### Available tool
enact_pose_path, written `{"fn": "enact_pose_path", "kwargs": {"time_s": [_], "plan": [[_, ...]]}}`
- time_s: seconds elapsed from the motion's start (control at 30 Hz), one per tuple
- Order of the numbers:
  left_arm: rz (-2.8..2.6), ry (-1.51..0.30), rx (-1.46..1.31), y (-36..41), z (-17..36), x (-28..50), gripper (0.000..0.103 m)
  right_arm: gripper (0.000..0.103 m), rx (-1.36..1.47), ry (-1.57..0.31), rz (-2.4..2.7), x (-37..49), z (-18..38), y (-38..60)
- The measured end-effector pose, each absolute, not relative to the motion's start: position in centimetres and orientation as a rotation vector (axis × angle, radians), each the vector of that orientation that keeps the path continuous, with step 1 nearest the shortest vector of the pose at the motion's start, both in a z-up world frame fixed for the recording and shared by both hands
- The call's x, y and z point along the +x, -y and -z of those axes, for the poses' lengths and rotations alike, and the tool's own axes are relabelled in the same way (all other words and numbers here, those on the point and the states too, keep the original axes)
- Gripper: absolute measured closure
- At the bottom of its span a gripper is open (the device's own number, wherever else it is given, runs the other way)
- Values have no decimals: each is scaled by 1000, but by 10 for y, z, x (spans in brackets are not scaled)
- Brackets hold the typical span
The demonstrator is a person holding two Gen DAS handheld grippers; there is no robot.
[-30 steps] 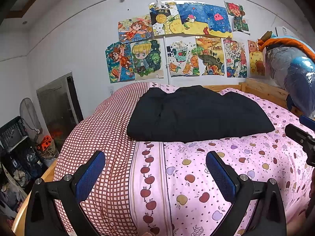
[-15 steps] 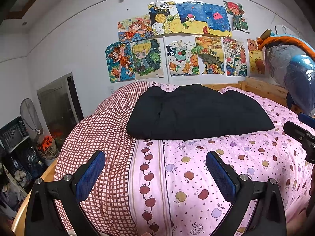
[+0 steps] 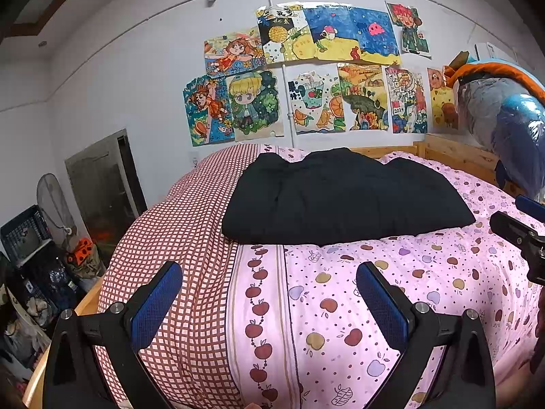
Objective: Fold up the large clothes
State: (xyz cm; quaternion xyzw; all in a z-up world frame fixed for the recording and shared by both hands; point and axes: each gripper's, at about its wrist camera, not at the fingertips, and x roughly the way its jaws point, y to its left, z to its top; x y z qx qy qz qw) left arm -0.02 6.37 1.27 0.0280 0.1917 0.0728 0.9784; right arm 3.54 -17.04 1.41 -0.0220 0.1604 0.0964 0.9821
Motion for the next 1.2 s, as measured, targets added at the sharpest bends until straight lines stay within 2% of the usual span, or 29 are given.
{"fn": "enact_pose_path", "kwargs": {"time_s": [1.2], "plan": [[-150,-365,12,-73,-13,3,0,3,-28,-351,-214,41,-4,177]]}}
